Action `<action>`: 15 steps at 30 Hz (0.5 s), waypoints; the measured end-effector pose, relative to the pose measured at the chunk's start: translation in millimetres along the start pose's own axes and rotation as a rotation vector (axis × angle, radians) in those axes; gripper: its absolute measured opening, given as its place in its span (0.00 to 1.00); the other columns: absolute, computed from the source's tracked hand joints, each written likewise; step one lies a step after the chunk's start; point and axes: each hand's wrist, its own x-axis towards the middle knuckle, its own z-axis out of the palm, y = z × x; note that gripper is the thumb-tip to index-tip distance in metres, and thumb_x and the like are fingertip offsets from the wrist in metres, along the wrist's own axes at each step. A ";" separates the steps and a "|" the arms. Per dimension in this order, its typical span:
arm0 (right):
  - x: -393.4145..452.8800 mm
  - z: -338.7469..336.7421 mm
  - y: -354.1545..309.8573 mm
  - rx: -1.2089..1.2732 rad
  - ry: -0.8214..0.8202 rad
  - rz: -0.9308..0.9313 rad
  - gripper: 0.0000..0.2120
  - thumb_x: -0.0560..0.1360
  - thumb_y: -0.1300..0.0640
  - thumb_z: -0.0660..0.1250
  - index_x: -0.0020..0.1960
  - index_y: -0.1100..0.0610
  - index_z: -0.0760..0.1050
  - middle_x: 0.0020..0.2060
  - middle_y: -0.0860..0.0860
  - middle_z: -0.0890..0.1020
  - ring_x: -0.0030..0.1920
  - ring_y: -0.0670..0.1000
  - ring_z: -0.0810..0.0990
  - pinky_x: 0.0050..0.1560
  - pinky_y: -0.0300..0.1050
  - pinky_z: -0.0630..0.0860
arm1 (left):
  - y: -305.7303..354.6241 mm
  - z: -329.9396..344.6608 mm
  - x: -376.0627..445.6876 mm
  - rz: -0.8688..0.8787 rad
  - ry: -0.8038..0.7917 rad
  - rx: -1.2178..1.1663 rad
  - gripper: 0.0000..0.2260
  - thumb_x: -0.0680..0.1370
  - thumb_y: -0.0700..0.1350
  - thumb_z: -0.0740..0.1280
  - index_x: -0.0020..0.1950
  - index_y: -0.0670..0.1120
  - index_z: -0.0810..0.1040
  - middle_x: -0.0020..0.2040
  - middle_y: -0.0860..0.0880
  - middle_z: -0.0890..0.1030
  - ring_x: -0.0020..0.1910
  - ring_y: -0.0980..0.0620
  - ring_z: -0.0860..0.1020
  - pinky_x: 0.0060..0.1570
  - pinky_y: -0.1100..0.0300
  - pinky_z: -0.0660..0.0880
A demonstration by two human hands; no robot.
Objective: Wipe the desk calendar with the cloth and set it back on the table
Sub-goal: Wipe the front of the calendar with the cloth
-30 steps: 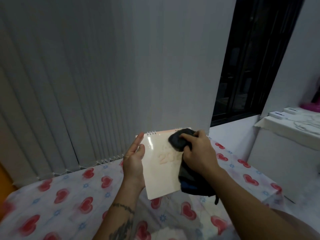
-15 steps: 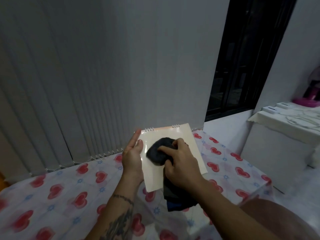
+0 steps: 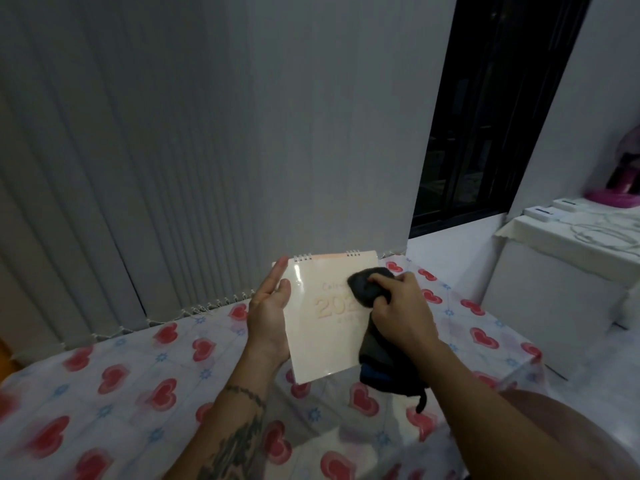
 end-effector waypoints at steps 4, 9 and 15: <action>-1.3 4.8 -23.0 0.017 -0.011 -0.080 0.21 0.75 0.53 0.61 0.67 0.45 0.70 0.59 0.50 0.67 0.55 0.51 0.71 0.54 0.45 0.73 | -10.0 2.2 -1.4 0.017 0.007 0.068 0.17 0.83 0.44 0.62 0.55 0.65 0.84 0.63 0.55 0.82 0.59 0.42 0.81 0.59 0.39 0.78; -35.4 15.6 -27.0 -0.015 -0.191 -0.409 0.18 0.72 0.48 0.60 0.62 0.41 0.71 0.55 0.44 0.65 0.53 0.44 0.67 0.51 0.36 0.71 | -15.7 -7.1 -3.3 0.054 0.074 0.144 0.18 0.81 0.44 0.62 0.55 0.68 0.83 0.71 0.53 0.75 0.69 0.45 0.73 0.69 0.40 0.69; -26.1 19.3 9.5 -0.095 -0.150 -0.182 0.19 0.75 0.51 0.63 0.65 0.45 0.72 0.56 0.49 0.69 0.51 0.47 0.70 0.50 0.38 0.72 | -31.3 -28.5 3.6 -0.054 0.100 0.102 0.17 0.83 0.45 0.61 0.54 0.66 0.84 0.48 0.57 0.87 0.41 0.49 0.87 0.42 0.48 0.84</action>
